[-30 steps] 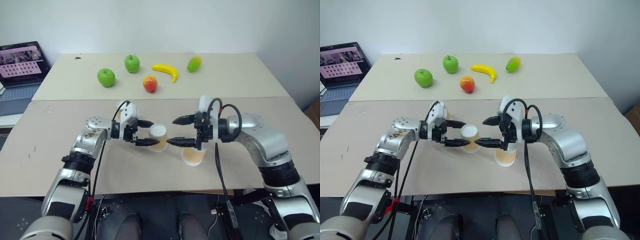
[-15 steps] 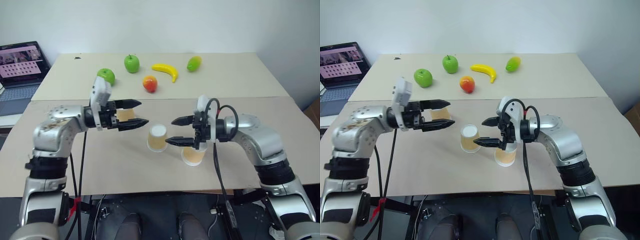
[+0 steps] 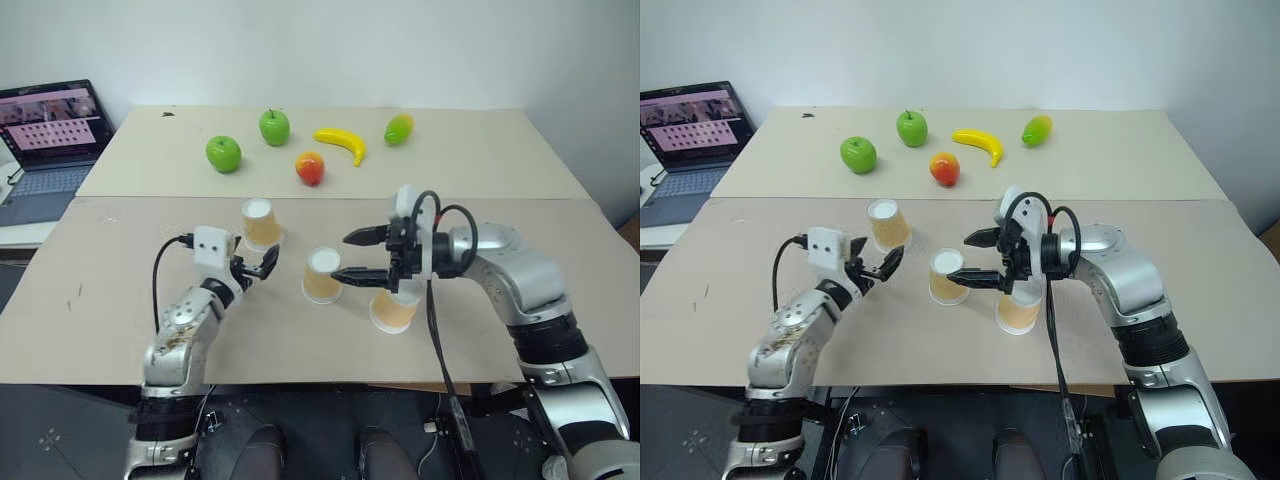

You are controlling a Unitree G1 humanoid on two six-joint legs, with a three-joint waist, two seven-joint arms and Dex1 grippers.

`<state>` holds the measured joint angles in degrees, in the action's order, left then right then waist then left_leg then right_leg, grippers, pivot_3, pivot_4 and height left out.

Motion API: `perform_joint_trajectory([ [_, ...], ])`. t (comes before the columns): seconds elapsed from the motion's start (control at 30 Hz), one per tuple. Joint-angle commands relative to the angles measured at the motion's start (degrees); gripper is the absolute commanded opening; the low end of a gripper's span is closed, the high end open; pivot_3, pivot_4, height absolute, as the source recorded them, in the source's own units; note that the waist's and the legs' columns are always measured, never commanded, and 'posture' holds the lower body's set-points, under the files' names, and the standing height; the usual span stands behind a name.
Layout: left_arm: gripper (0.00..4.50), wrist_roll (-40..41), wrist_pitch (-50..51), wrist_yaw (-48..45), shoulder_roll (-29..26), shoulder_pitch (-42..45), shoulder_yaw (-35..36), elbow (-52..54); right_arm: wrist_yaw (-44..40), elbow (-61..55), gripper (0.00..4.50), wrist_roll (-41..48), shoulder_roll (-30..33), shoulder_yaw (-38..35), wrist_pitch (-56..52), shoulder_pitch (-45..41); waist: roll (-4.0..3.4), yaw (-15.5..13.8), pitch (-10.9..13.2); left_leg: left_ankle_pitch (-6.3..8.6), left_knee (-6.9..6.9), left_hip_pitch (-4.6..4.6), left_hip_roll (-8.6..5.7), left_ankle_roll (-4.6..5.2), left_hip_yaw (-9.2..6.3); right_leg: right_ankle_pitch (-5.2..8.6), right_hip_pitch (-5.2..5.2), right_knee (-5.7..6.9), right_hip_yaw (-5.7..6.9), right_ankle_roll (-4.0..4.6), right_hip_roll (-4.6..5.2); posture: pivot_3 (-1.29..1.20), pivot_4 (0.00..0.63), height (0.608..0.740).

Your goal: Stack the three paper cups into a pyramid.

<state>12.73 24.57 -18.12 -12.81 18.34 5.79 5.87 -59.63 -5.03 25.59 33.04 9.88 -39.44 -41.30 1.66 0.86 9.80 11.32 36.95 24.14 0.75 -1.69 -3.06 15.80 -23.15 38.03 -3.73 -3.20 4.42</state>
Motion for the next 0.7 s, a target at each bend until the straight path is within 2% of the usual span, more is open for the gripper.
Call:
perform_joint_trajectory([
  [0.03,4.44,-1.91,-5.44,-1.06,-1.34,3.91,-0.71,-5.74,0.7,-2.12,4.5,0.85,0.91,-2.73,-0.09,0.14,0.0,0.03,0.0,0.0,0.0,0.0,0.01,0.0,0.0,0.0,0.0,0.0,0.0,0.0,-0.01,0.0,0.15,0.732],
  [0.3,4.44,-2.48,-11.05,-3.06,-2.99,10.44,-0.13,-17.51,2.27,-3.66,4.5,1.14,1.0,-3.6,-0.59,1.66,0.0,0.08,0.0,0.0,0.0,0.01,0.0,0.0,0.0,0.0,-0.01,-0.01,0.0,0.0,-0.01,0.0,0.15,0.732],
  [0.7,4.44,-2.92,-15.46,-3.21,-2.33,17.58,-0.23,-26.81,3.64,-4.55,4.5,1.42,1.53,-4.1,-1.0,3.0,0.0,0.09,0.0,0.0,0.0,0.02,-0.01,0.0,-0.01,0.0,-0.01,-0.01,0.01,-0.01,-0.01,0.0,0.15,0.732],
])
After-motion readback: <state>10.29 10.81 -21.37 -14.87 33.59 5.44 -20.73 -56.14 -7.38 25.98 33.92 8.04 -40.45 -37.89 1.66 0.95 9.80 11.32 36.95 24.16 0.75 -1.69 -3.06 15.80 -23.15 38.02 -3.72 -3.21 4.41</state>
